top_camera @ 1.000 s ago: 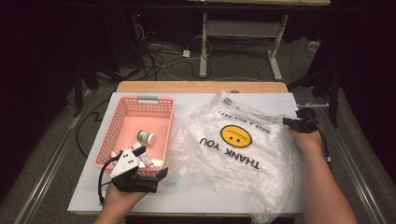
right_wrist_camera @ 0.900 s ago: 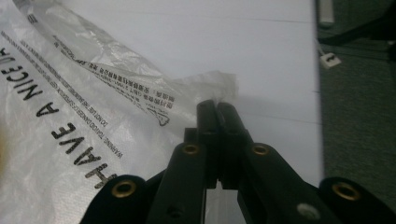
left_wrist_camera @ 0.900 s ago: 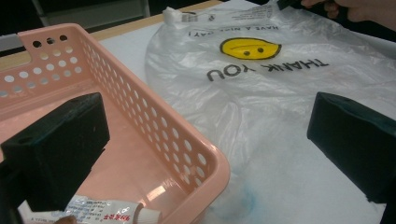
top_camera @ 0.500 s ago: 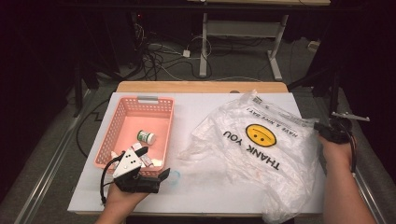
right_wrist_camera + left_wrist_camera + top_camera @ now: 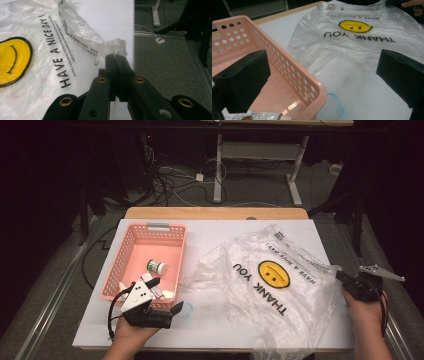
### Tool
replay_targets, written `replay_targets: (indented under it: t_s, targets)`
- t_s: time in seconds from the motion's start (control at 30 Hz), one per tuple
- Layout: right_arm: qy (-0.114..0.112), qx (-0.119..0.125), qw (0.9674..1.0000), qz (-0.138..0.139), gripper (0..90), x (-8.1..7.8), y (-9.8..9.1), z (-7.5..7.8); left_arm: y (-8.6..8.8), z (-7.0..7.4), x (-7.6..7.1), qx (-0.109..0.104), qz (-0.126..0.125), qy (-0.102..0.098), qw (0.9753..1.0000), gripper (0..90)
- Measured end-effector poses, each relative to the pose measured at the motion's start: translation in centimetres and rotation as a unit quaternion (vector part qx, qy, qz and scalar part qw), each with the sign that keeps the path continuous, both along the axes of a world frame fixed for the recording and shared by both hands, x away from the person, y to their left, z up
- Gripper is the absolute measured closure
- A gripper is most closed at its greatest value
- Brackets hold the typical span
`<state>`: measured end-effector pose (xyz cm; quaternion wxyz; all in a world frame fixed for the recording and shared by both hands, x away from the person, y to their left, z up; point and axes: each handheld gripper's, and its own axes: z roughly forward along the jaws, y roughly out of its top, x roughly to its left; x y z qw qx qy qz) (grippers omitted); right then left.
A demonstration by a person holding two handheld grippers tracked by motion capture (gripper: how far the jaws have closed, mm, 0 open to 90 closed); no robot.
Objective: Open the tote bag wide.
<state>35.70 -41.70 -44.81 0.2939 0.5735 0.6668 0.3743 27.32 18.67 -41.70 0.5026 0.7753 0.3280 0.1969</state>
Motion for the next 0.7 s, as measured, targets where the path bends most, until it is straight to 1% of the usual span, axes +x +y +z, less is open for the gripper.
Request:
replay_targets:
  t_s: [0.03, 0.07, 0.1, 0.13, 0.17, 0.2, 0.23, 0.27, 0.3, 0.33, 0.37, 0.43, 0.47, 0.5, 0.53, 0.57, 0.6, 0.7]
  targets:
    - [-0.002, -0.008, 0.9999, 0.009, 89.8, -0.1, 0.8, 0.1, 0.0, 0.0, 0.0, 0.000, 0.000, 0.000, 1.0000, 0.0]
    - [-0.001, -0.012, 0.9999, 0.011, 89.5, -0.1, 1.2, 0.1, 0.1, 0.0, 0.1, -0.001, 0.001, -0.001, 1.0000, 0.0]
    - [0.001, -0.011, 0.9999, 0.012, 87.6, 0.0, 1.4, 0.0, 0.1, 0.0, 0.1, -0.001, 0.001, -0.001, 1.0000, 0.0]
    - [0.001, -0.011, 0.9999, 0.012, 87.6, 0.0, 1.4, 0.0, 0.2, 0.0, 0.1, -0.002, 0.001, -0.001, 1.0000, 0.0]
    - [0.006, -0.011, 0.9998, 0.012, 83.5, 0.1, 1.5, 0.0, 0.2, 0.0, 0.1, -0.002, 0.001, 0.000, 1.0000, 0.0]
    - [0.001, -0.020, 0.9998, 0.005, 66.1, 0.2, 1.5, 0.1, 0.3, 0.0, 0.1, -0.003, 0.001, -0.001, 1.0000, 0.0]
    - [0.001, -0.020, 0.9998, 0.005, 66.1, 0.2, 1.5, 0.1, 0.3, 0.0, 0.1, -0.004, 0.001, -0.001, 1.0000, 0.0]
    - [-0.013, -0.017, 0.9998, 0.001, 59.7, -0.1, 1.4, 0.9, 0.4, 0.0, 0.2, -0.003, 0.001, -0.002, 1.0000, 0.0]
    - [-0.013, -0.017, 0.9998, 0.001, 59.7, -0.1, 1.4, 0.9, 0.5, 0.0, 0.2, -0.003, 0.002, -0.001, 1.0000, 0.0]
    - [-0.040, -0.018, 0.9990, 0.005, 55.4, -0.8, 1.8, 2.3, 0.5, 0.0, 0.3, -0.005, 0.002, -0.001, 1.0000, 0.0]
    - [-0.049, -0.018, 0.9986, 0.010, 55.4, -1.2, 2.1, 2.9, 0.6, -0.1, 0.4, -0.005, 0.003, 0.000, 1.0000, 0.0]
    - [-0.067, -0.007, 0.9971, 0.037, 55.4, -2.1, 3.3, 4.3, 0.5, -0.1, 0.4, -0.005, 0.002, 0.001, 1.0000, 0.0]
    - [-0.073, -0.009, 0.9960, 0.051, 55.4, -2.5, 4.2, 4.8, 0.5, -0.1, 0.4, -0.005, 0.002, 0.001, 1.0000, 0.0]
    - [-0.079, -0.008, 0.9945, 0.068, 55.4, -2.9, 5.2, 5.2, 0.5, -0.1, 0.4, -0.005, 0.002, 0.001, 1.0000, 0.0]
    - [-0.083, -0.001, 0.9923, 0.091, 55.4, -3.3, 6.4, 5.4, 0.4, -0.1, 0.3, -0.004, 0.002, 0.001, 1.0000, 0.0]
    - [-0.082, 0.000, 0.9912, 0.104, 55.4, -3.4, 7.3, 5.4, 0.4, 0.0, 0.3, -0.003, 0.002, 0.000, 1.0000, 0.0]
    - [-0.078, 0.004, 0.9892, 0.124, 55.5, -3.5, 8.4, 5.3, 0.4, 0.0, 0.3, -0.003, 0.002, 0.000, 1.0000, 0.0]
    - [-0.057, 0.006, 0.9832, 0.173, 55.4, -3.7, 11.8, 4.5, 0.5, 0.0, 0.2, -0.004, 0.004, 0.000, 1.0000, 0.0]
